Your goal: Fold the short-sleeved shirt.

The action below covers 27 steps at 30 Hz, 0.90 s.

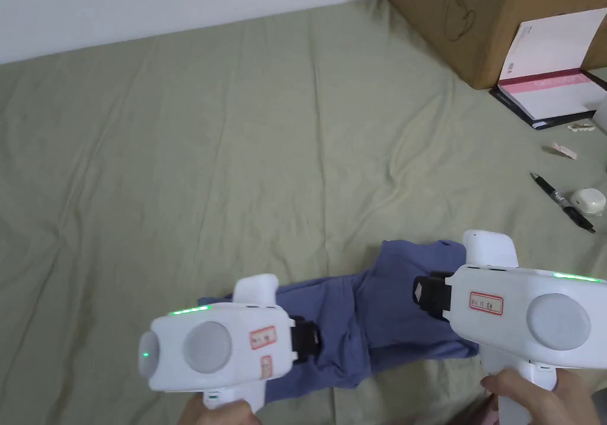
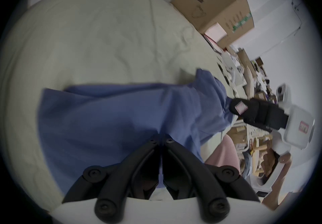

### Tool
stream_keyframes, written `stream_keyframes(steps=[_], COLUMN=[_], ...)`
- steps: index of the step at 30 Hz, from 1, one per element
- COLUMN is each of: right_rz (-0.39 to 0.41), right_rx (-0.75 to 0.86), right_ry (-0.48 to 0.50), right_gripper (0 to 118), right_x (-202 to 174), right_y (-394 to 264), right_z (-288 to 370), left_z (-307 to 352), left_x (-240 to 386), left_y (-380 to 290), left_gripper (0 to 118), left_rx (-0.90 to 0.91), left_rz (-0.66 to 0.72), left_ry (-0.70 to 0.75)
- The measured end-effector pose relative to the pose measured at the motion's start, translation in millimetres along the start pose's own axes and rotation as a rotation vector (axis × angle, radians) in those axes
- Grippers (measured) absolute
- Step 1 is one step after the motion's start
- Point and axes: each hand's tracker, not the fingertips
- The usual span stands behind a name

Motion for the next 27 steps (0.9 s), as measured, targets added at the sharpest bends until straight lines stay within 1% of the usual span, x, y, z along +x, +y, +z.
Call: stream_keyframes(steps=[2, 5, 7, 10, 11, 13, 15, 17, 18, 19, 21, 23, 24, 26, 27], right_rz=[0.002, 0.003, 0.002, -0.001, -0.001, 0.003, 0.014, 0.031, 0.037, 0.043, 0.056, 0.058, 0.06, 0.063, 0.068], right_rx=[-0.007, -0.018, -0.022, -0.025, -0.026, -0.021, -0.015, -0.012, -0.012, -0.012, -0.019, -0.026, -0.031, -0.045, -0.049], right_ry=[-0.004, -0.013, -0.019, -0.028, -0.03, -0.034, -0.031, -0.026, -0.025, -0.026, -0.017, -0.007, -0.001, 0.008, 0.01], right_gripper=[0, 0, 0, 0, 0, 0, 0, 0, 0, 0, 0, 0, 0, 0, 0], right_x=[0, 2, 4, 3, 3, 0, -6, -13, -16, -20, -27, -35, -38, -46, -50], right_y=[-2, -6, -9, -10, -9, -8, -6, -4, -4, -3, -3, -4, -5, -6, -6], right_z=[0, 0, 2, 3, 4, 7, 9, 10, 9, 8, 5, 1, -1, -6, -7], left_z=[-11, -22, -21, -14, -8, 9, 32, 58, 68, 79, 96, 102, 100, 96, 91], left_x=[19, 32, 40, 42, 39, 27, 2, -36, -53, -73, -109, -140, -151, -169, -175], left_y=[-4, -4, -2, 1, 1, 0, -3, -6, -8, -12, -20, -27, -31, -36, -37], left_gripper=[3, 3, 3, 3, 3, 3, 3, 3, 3, 8, 55, 110, 118, 117, 117], left_rx=[-0.011, -0.05, -0.04, -0.032, -0.026, 0.005, 0.055, 0.089, 0.101, 0.116, 0.152, 0.172, 0.175, 0.184, 0.181], left_rz=[-0.051, -0.063, -0.068, -0.074, -0.071, -0.063, -0.004, 0.066, 0.078, 0.09, 0.152, 0.217, 0.238, 0.288, 0.291], left_ry=[-0.008, -0.028, -0.018, -0.092, -0.094, -0.127, -0.186, -0.223, -0.237, -0.232, -0.197, -0.197, -0.219, -0.247, -0.261])
